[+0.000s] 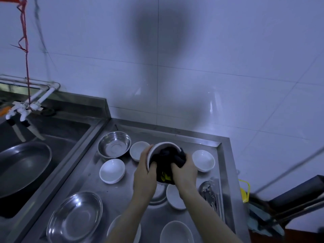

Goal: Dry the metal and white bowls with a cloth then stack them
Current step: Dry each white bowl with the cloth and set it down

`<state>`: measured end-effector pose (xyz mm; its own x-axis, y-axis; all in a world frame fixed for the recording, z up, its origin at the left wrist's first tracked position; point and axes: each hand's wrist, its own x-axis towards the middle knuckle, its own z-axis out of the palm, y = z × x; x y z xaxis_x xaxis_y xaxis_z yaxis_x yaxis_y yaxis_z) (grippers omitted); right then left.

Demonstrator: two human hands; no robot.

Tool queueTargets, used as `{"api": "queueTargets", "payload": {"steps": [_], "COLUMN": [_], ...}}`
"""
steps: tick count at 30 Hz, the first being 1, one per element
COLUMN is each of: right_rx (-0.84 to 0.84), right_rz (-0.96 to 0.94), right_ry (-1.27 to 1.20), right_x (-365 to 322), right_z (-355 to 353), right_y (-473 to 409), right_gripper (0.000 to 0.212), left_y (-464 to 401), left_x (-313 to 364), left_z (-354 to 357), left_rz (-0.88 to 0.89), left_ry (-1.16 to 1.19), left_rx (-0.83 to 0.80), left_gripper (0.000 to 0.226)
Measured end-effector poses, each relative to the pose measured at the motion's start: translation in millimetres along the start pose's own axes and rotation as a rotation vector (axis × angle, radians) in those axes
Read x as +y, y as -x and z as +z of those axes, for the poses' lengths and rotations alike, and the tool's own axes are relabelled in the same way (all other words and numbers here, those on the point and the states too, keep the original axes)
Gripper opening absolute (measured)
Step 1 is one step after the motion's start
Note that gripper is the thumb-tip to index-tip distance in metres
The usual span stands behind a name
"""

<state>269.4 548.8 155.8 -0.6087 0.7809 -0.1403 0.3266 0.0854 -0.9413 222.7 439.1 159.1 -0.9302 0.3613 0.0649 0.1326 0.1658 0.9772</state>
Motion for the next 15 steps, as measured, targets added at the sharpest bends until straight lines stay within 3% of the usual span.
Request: {"api": "queueTargets", "payload": {"steps": [5,8,11,13,15], "right_rx": [-0.076,-0.142,0.003,0.033,-0.012], "right_rz": [-0.588,-0.678,-0.528,-0.266,0.059], "right_ry": [0.646,0.799,0.439,0.131,-0.176], "right_x": [-24,-34,-35,-31,-24], "right_z": [-17,-14,-6,7,21], "right_y": [-27,-37,-31,-16,-5], "right_gripper": [0.048,0.048,0.043,0.042,0.041], "left_y": [-25,-34,-34,-33,-30], "left_x": [12,21,19,15,17], "left_z": [-17,-19,-13,-4,1], "left_rz": [0.068,0.093,0.077,0.028,0.008], "left_ry": [-0.193,-0.21,-0.02,0.075,0.032], "left_rx": [-0.293,-0.295,-0.062,0.122,0.181], "left_gripper": [0.05,0.034,0.03,0.026,0.022]}}
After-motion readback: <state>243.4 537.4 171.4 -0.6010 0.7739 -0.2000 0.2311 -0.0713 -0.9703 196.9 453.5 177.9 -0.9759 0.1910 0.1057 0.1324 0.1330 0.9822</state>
